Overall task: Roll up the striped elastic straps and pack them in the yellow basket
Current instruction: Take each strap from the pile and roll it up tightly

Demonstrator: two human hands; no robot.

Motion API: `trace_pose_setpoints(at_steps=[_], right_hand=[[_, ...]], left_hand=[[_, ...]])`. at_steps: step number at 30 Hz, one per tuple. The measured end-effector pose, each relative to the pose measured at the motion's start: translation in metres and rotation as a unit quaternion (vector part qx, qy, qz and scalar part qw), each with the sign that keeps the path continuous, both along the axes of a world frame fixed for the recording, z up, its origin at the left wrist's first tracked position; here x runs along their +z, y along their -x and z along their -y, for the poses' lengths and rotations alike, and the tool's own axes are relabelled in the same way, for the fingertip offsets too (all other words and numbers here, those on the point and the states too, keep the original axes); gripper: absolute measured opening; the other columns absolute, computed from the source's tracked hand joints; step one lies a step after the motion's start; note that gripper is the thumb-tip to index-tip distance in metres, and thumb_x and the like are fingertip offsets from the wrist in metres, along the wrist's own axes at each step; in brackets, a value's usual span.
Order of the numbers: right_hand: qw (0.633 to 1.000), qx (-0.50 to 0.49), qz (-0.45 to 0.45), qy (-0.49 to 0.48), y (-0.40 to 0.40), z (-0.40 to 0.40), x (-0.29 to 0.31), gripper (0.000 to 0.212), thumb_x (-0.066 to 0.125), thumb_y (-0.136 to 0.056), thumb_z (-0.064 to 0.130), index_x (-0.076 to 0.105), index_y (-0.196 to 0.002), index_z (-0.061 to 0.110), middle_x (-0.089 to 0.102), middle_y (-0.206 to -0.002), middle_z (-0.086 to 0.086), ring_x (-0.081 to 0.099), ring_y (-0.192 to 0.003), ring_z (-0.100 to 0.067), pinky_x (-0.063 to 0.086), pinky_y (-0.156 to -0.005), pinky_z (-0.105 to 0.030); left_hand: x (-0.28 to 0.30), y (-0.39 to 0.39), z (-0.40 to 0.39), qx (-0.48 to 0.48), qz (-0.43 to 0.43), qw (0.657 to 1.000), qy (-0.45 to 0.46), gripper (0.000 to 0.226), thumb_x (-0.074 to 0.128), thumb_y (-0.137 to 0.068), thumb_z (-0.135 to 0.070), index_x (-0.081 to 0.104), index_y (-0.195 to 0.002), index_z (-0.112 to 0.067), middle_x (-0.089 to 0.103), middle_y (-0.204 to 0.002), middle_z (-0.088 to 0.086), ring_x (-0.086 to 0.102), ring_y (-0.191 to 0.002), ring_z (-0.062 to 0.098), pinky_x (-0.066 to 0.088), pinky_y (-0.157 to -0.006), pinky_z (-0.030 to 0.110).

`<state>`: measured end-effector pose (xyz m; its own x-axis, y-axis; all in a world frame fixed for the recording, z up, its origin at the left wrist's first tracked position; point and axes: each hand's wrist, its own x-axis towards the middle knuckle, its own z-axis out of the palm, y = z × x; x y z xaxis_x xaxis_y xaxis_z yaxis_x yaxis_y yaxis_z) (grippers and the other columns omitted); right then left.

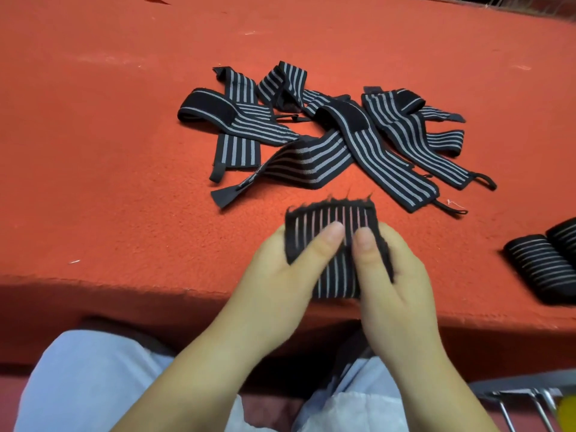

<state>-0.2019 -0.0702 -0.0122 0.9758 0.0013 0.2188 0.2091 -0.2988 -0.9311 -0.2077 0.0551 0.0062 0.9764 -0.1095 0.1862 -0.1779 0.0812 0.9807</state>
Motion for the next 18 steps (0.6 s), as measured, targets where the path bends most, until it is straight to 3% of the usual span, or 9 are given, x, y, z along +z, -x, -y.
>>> trace_pose_setpoints(at_steps=[2,4,6,9,11,13,15,16,18], right_hand=[[0.997,-0.008,0.077,0.006,0.004,-0.002,-0.001,0.028,0.047,-0.088,0.05,0.06,-0.084,0.026,0.063,-0.079,0.019,0.058,-0.072,0.005,0.043,-0.066,-0.013],[0.995,0.002,0.083,-0.048,0.008,-0.007,0.001,0.027,0.049,-0.086,0.049,0.063,-0.086,0.025,0.067,-0.083,0.017,0.06,-0.075,0.006,0.043,-0.066,-0.008],[0.994,0.021,-0.02,-0.108,0.003,-0.006,0.007,0.033,0.052,-0.086,0.054,0.068,-0.087,0.025,0.072,-0.084,0.012,0.065,-0.073,0.001,0.047,-0.062,-0.012],[0.97,0.042,-0.208,-0.122,-0.003,-0.004,0.012,0.058,0.043,-0.074,0.07,0.071,-0.087,0.021,0.068,-0.068,-0.001,0.055,-0.046,-0.009,0.04,-0.04,-0.021],[0.982,0.022,-0.157,-0.1,-0.001,-0.005,0.011,0.059,0.039,-0.076,0.069,0.068,-0.083,0.018,0.063,-0.059,0.004,0.05,-0.042,-0.004,0.038,-0.039,-0.019],[1.0,0.003,0.009,-0.03,0.004,-0.007,0.005,0.051,0.039,-0.085,0.069,0.058,-0.076,0.023,0.058,-0.061,0.013,0.05,-0.052,0.002,0.039,-0.05,-0.012],[0.995,0.021,0.095,0.027,0.009,-0.008,0.001,0.041,0.04,-0.084,0.071,0.051,-0.076,0.031,0.055,-0.067,0.016,0.05,-0.061,0.0,0.036,-0.058,-0.012],[0.994,0.027,0.097,0.033,0.01,-0.009,-0.002,0.038,0.041,-0.083,0.07,0.051,-0.078,0.034,0.055,-0.068,0.016,0.051,-0.063,-0.002,0.036,-0.059,-0.012],[0.998,0.028,0.049,-0.02,0.009,-0.012,0.001,0.039,0.046,-0.081,0.066,0.053,-0.078,0.028,0.055,-0.065,0.012,0.05,-0.059,-0.002,0.039,-0.057,-0.015]], left_hand=[[-0.001,-0.006,-0.001,0.005,-0.06,0.998,0.008,0.034,0.064,-0.078,-0.048,0.065,-0.099,-0.021,0.073,-0.094,-0.009,0.067,-0.089,0.002,0.05,-0.078,0.017],[-0.003,-0.006,-0.002,0.054,-0.034,0.997,-0.051,0.034,0.064,-0.077,-0.051,0.062,-0.097,-0.024,0.071,-0.091,-0.013,0.066,-0.085,-0.001,0.049,-0.076,0.016],[-0.005,-0.002,-0.004,0.09,0.039,0.984,-0.151,0.033,0.059,-0.077,-0.058,0.054,-0.089,-0.027,0.067,-0.08,-0.014,0.062,-0.073,-0.001,0.047,-0.068,0.02],[-0.014,0.001,-0.008,0.117,0.132,0.944,-0.278,0.037,0.046,-0.075,-0.063,0.043,-0.081,-0.026,0.053,-0.069,-0.013,0.051,-0.064,0.002,0.039,-0.06,0.021],[-0.012,0.0,-0.005,0.118,0.097,0.964,-0.215,0.04,0.044,-0.077,-0.064,0.045,-0.079,-0.025,0.053,-0.066,-0.015,0.049,-0.06,0.0,0.038,-0.057,0.02],[-0.006,-0.004,-0.003,0.115,-0.017,0.987,-0.114,0.055,0.042,-0.077,-0.074,0.047,-0.075,-0.019,0.049,-0.056,-0.01,0.046,-0.051,0.004,0.039,-0.049,0.021],[-0.003,-0.009,-0.004,0.089,-0.132,0.985,-0.064,0.068,0.038,-0.072,-0.08,0.051,-0.073,-0.013,0.048,-0.05,-0.004,0.047,-0.043,0.01,0.037,-0.04,0.024],[-0.005,-0.009,-0.005,0.084,-0.141,0.984,-0.063,0.069,0.038,-0.073,-0.08,0.052,-0.072,-0.013,0.048,-0.048,-0.003,0.047,-0.042,0.01,0.036,-0.039,0.024],[-0.01,-0.007,-0.006,0.122,-0.046,0.987,-0.095,0.057,0.047,-0.077,-0.073,0.047,-0.067,-0.017,0.046,-0.05,-0.007,0.044,-0.045,0.007,0.037,-0.048,0.022]])
